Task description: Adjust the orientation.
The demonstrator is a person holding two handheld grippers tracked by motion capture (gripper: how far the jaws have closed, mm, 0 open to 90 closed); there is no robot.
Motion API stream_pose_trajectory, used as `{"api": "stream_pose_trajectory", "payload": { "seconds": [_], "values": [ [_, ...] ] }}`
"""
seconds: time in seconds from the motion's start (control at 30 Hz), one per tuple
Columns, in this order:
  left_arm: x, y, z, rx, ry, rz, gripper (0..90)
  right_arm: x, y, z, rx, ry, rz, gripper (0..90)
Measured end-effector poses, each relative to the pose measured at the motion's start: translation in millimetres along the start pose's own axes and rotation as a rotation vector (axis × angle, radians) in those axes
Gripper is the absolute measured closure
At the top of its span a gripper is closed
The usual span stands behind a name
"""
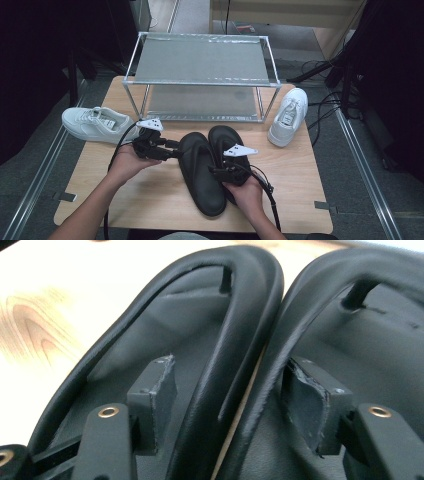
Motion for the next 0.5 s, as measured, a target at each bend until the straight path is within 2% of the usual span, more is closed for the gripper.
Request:
{"api": "stream_pose_trajectory", "payload": {
  "seconds": [0.33, 0.5],
  "values": [
    [-3.6, 7.7, 16.6, -0.002, -0.037, -0.009, 60.5, 0.5, -1.6, -2.9, -0.017, 0.044, -0.056, 49.2],
    [-4.0, 11.5, 28.6, -0.009, -0.056, -0.021, 63.8, 1.2, -1.0, -2.7, -0.011, 0.028, -0.063, 54.1]
  ]
}}
Point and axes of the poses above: each handheld gripper's, and its own axes: y roughly backward along the jaws, z roughly out of its top, x roughly to its left, the point moved 7 cm from there along -y, roughly forward along the jaws
